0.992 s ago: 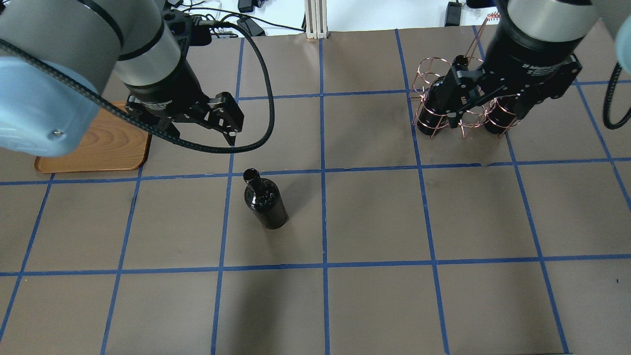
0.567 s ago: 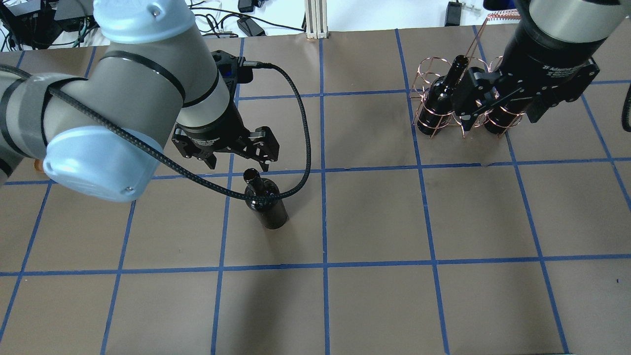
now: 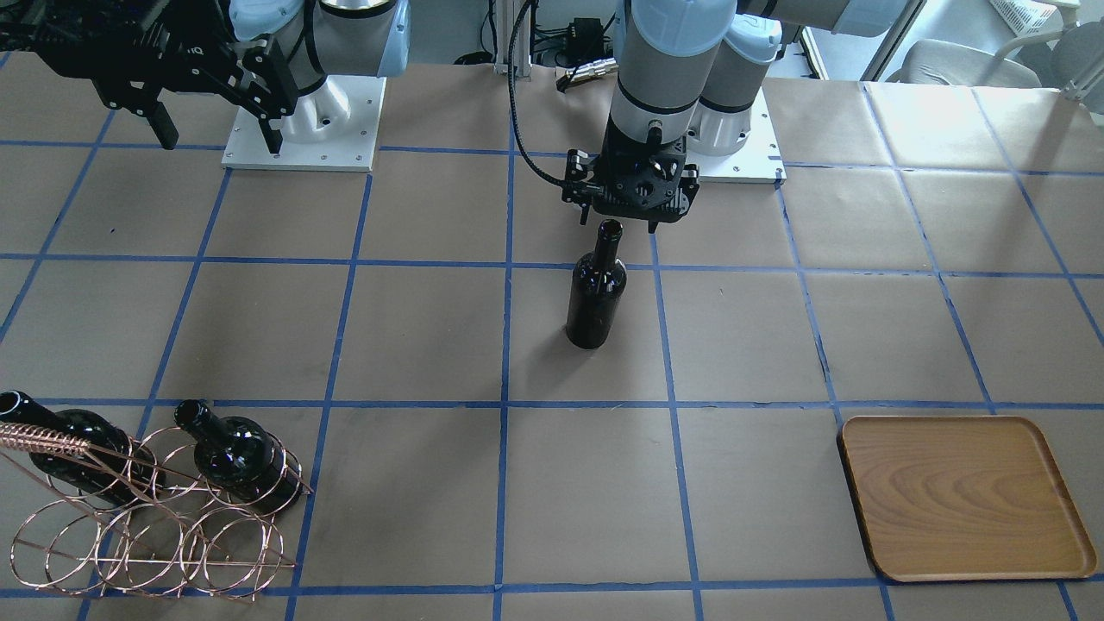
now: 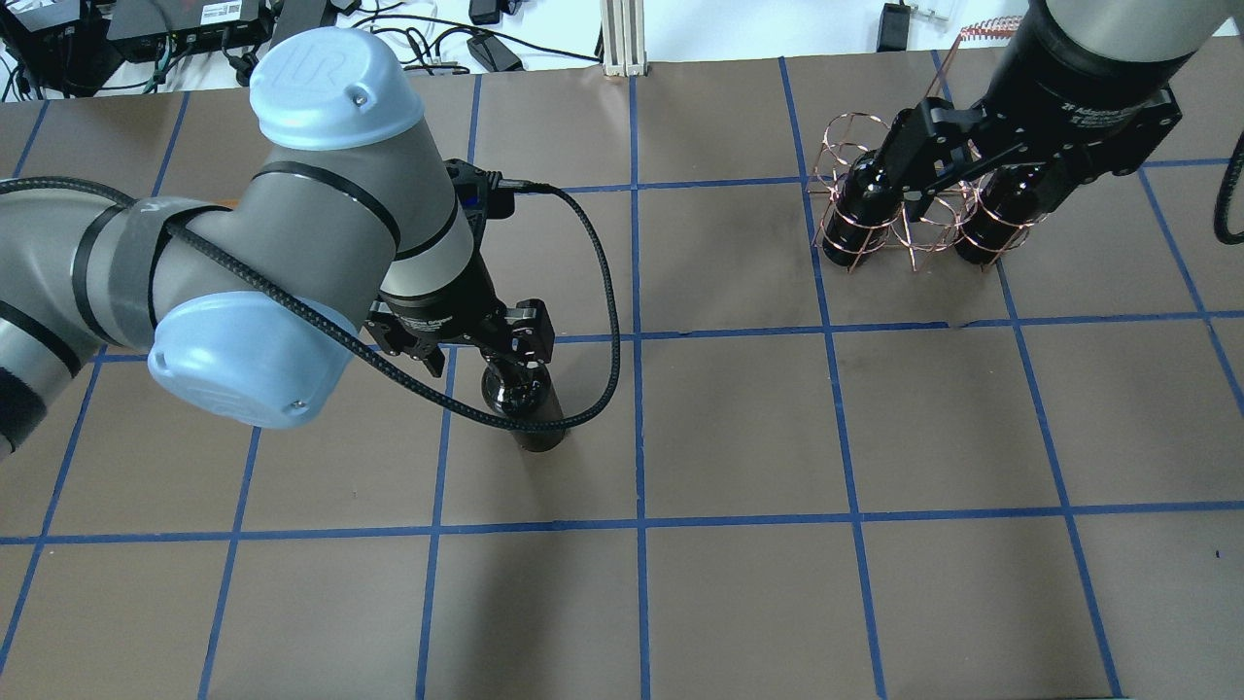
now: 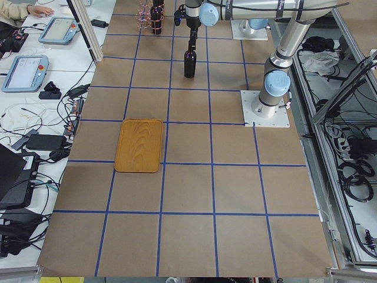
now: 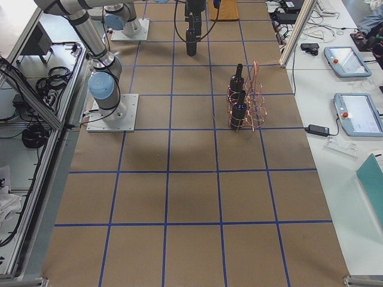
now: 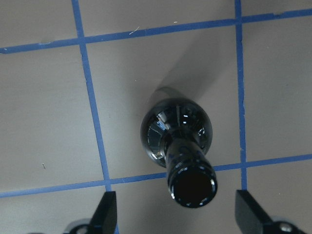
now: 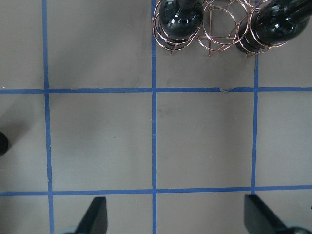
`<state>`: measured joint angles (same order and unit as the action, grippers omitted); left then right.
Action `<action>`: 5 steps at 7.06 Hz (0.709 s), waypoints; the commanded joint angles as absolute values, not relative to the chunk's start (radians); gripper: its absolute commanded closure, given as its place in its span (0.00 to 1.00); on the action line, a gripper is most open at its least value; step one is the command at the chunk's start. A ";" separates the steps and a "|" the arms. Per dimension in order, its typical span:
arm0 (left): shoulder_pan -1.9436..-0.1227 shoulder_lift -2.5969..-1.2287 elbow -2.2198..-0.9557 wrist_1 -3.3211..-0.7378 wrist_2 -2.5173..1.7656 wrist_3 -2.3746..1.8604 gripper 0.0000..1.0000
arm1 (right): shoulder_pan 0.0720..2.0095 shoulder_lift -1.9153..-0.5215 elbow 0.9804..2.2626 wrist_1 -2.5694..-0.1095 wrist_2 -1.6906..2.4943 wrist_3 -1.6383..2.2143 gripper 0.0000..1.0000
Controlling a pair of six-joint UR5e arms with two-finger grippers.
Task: Take wine from basket and place on tray
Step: 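Lower the left gripper onto the standing bottle's neck and close it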
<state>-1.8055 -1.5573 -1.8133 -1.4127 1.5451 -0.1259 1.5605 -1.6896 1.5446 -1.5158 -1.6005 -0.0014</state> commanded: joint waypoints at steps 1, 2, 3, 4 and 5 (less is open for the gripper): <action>-1.805 -1.581 -1.815 -1.391 1.543 -0.129 0.17 | 1.563 -1.680 1.542 -1.540 -1.600 0.018 0.00; -1.807 -1.586 -1.815 -1.382 1.543 -0.129 0.17 | 1.563 -1.680 1.543 -1.540 -1.601 0.017 0.00; -1.806 -1.592 -1.813 -1.370 1.543 -0.133 0.23 | 1.563 -1.681 1.543 -1.537 -1.598 0.018 0.00; -1.807 -1.597 -1.813 -1.371 1.543 -0.135 0.24 | 1.563 -1.680 1.545 -1.534 -1.586 0.020 0.00; -1.807 -1.597 -1.813 -1.374 1.542 -0.135 0.36 | 1.563 -1.680 1.545 -1.531 -1.583 0.008 0.00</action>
